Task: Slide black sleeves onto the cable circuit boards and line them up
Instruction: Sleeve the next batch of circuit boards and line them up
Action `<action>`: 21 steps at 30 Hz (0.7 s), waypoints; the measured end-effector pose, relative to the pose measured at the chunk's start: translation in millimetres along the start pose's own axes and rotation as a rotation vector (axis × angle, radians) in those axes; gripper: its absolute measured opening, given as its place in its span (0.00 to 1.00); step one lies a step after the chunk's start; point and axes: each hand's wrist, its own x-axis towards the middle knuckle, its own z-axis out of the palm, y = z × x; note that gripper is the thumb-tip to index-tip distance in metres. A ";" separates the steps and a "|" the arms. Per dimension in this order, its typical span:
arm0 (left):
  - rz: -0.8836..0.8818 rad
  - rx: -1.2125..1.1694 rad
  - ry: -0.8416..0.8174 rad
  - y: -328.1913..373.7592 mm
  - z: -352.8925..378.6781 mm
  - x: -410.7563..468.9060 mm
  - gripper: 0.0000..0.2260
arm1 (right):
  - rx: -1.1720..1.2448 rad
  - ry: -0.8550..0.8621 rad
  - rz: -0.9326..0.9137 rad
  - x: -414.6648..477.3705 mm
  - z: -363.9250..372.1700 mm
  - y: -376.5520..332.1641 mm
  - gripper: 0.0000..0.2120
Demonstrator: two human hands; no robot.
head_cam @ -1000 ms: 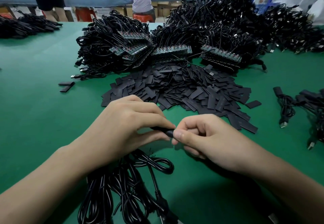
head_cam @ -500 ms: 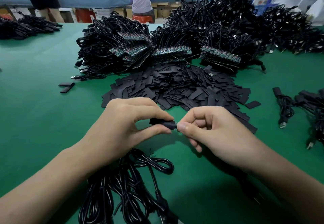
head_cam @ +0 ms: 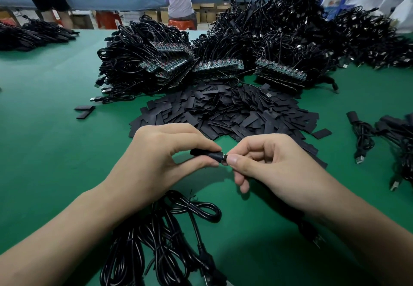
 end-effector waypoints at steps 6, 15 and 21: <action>0.000 0.016 -0.005 -0.3 1.3 -0.3 0.08 | -0.018 -0.006 0.010 -0.6 3.9 -0.9 0.07; -0.221 0.005 0.147 -2.6 5.4 0.6 0.15 | -0.083 0.133 -0.091 -1.4 11.8 -0.5 0.06; -0.290 -0.119 0.179 -1.3 8.3 1.7 0.20 | -0.076 0.155 -0.110 -2.0 13.5 0.5 0.06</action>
